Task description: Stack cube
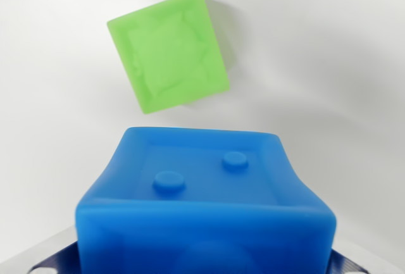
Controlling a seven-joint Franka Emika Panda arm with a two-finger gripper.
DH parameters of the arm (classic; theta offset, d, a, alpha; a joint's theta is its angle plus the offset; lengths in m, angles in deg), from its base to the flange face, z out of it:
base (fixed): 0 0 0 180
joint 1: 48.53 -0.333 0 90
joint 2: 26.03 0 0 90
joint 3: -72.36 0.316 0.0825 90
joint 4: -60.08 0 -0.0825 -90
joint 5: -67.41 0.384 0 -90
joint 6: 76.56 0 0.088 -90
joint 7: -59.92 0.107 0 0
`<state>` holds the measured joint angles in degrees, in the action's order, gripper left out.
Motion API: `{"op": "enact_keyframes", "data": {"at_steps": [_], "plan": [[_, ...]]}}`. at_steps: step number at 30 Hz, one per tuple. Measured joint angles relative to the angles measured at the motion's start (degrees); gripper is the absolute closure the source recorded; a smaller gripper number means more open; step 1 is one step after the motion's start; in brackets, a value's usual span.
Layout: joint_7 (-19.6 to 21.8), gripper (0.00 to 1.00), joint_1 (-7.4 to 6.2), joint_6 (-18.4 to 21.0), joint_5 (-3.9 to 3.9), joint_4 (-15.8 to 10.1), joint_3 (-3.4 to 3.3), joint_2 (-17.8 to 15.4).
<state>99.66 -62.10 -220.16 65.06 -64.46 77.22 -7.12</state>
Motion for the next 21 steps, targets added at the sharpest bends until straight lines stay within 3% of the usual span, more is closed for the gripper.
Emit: {"op": "enact_keyframes", "data": {"at_steps": [21], "plan": [[-8.0, 1.00, -0.65, 1.8, -0.66, 5.0, 0.70, 3.3]]}}
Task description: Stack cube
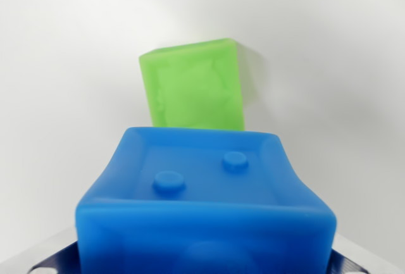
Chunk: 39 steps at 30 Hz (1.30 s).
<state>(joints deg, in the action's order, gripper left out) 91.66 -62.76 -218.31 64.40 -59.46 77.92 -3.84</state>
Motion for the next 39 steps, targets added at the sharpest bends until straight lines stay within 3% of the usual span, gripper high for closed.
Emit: {"op": "enact_keyframes", "data": {"at_steps": [20, 39], "plan": [[-6.7, 1.00, -0.69, 1.5, -0.68, 4.5, 0.47, 3.0], [-6.7, 1.00, -1.20, -3.5, -1.31, 4.8, -0.17, 8.8]]}}
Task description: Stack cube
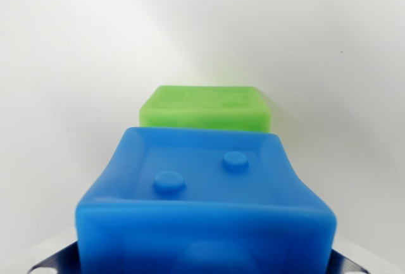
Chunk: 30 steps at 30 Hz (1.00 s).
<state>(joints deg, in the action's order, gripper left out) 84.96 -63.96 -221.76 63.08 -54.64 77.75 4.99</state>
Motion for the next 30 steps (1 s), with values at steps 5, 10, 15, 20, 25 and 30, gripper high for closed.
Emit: {"op": "enact_keyframes", "data": {"at_steps": [5, 10, 15, 20, 25, 30], "plan": [[0.0, 1.00, -0.17, -0.9, -0.03, 0.1, -0.21, 1.0], [0.0, 1.00, -0.33, -1.4, -0.04, 0.3, -0.38, 1.6], [0.0, 0.00, -0.39, -1.5, -0.04, 0.4, -0.48, 1.7], [0.0, 0.00, -0.40, -1.5, -0.04, 0.4, -0.49, 1.7], [0.0, 0.00, -0.41, -1.5, -0.04, 0.4, -0.49, 1.8], [0.0, 0.00, -0.41, -1.6, -0.04, 0.4, -0.49, 1.8]]}}
